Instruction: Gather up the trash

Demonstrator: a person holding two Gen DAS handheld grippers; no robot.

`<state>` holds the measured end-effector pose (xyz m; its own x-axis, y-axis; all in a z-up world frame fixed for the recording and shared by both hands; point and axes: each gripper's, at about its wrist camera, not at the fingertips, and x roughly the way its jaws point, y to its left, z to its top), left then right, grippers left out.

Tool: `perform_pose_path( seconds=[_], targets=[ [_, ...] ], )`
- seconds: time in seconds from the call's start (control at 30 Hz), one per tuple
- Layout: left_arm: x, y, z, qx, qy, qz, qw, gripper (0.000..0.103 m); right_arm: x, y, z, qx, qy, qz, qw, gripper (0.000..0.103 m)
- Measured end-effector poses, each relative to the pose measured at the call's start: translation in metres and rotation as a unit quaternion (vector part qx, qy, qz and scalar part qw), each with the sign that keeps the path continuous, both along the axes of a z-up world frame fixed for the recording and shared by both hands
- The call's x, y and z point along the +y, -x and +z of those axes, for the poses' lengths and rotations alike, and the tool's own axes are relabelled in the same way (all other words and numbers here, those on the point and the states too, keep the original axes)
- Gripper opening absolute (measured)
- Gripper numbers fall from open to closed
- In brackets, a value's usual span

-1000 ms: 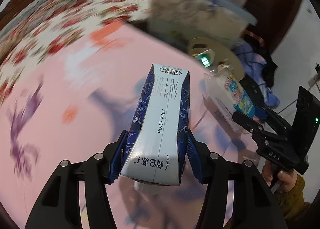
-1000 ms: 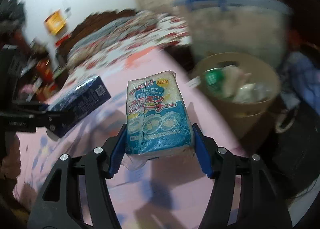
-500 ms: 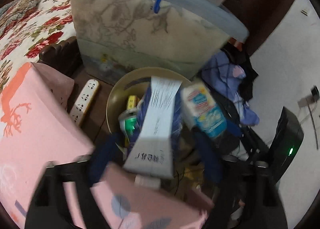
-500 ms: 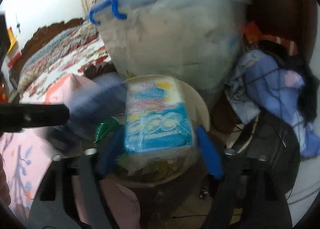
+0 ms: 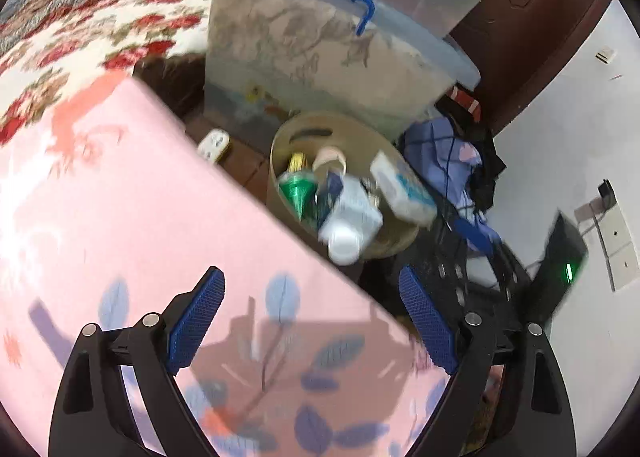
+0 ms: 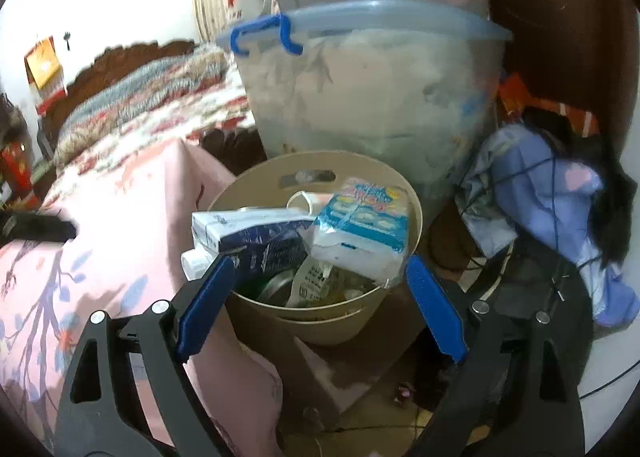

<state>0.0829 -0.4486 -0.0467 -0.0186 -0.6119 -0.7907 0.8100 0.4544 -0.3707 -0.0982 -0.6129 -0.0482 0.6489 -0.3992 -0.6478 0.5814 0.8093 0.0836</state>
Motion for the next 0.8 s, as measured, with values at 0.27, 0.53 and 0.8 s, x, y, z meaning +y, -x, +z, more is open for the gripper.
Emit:
perform_pose_path(
  seconds=[0.27, 0.53, 0.8],
  targets=[
    [0.035, 0.022, -0.005, -0.012, -0.006, -0.007, 0.9999, 0.08, -0.047, -0.018, -0.013, 0.002, -0.078, -0.042, 0.996, 0.041],
    [0.03, 0.03, -0.013, -0.011, -0.017, -0.016, 0.9997, 0.075, -0.029, -0.041, -0.01, 0.013, -0.063, -0.002, 0.998, 0.064],
    [0.057, 0.043, 0.004, -0.054, -0.007, -0.007, 0.9985, 0.075, 0.016, 0.012, 0.017, -0.022, -0.042, 0.009, 0.999, 0.065]
  ],
)
